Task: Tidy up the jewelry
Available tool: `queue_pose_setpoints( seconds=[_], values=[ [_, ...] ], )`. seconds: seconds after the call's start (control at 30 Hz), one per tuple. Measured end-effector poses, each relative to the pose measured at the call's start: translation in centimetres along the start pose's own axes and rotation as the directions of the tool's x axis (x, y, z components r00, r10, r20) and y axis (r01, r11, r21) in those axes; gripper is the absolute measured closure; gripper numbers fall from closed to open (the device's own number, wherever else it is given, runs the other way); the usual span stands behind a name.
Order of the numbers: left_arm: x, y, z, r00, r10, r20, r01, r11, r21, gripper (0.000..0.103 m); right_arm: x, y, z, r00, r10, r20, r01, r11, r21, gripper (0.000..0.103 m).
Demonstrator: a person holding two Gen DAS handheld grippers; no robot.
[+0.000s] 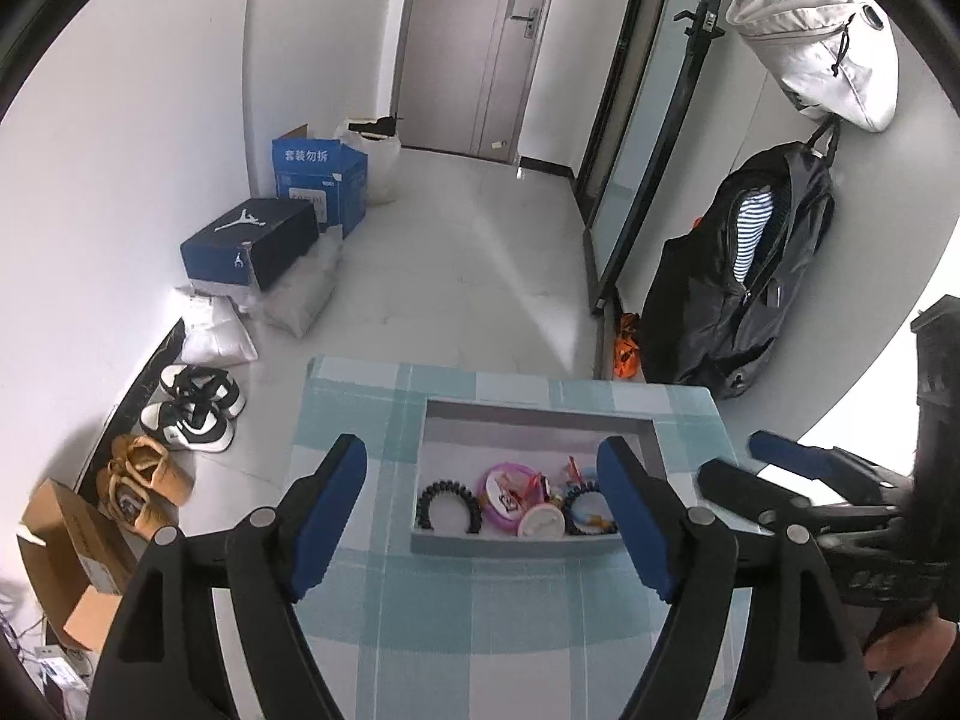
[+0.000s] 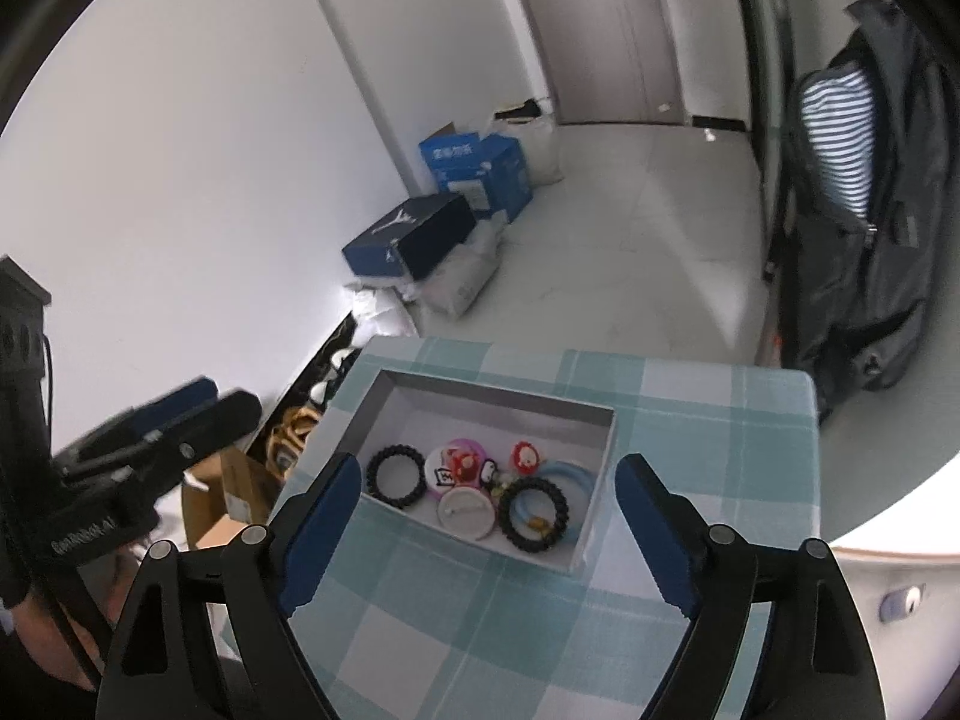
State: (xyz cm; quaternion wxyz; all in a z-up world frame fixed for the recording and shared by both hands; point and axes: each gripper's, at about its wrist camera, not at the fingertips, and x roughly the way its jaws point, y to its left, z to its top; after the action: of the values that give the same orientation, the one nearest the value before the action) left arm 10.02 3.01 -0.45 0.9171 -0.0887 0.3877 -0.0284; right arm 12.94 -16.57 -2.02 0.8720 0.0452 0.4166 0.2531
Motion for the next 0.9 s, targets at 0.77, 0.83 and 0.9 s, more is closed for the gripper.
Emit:
queue_pose_setpoints(
  seconds=[0.77,0.83,0.9],
  values=[
    [-3.1,-1.8,-3.3,1.000,0.022,0.006,-0.022,0.999,0.035,0.027,-4.6,1.3,-4.5,0.998,-0.033,0.058,0.031,0.999,0.041,0.004],
    [-3.1,-1.9,-3.4,1.000,0.023,0.008,-0.024,0.999,0.042,0.027,-4.3,1.5,-4.7,0.998,-0.034,0.054,0.033,0.999,0.029,0.004],
    [-3.0,-2.0,-3.4,0.999,0.034,0.012,-0.035,0.998,0.049,0.027,-4.2,1.8,-4.7,0.998,-0.031,0.057,0.030,0.999,0.013,0.004]
  ],
)
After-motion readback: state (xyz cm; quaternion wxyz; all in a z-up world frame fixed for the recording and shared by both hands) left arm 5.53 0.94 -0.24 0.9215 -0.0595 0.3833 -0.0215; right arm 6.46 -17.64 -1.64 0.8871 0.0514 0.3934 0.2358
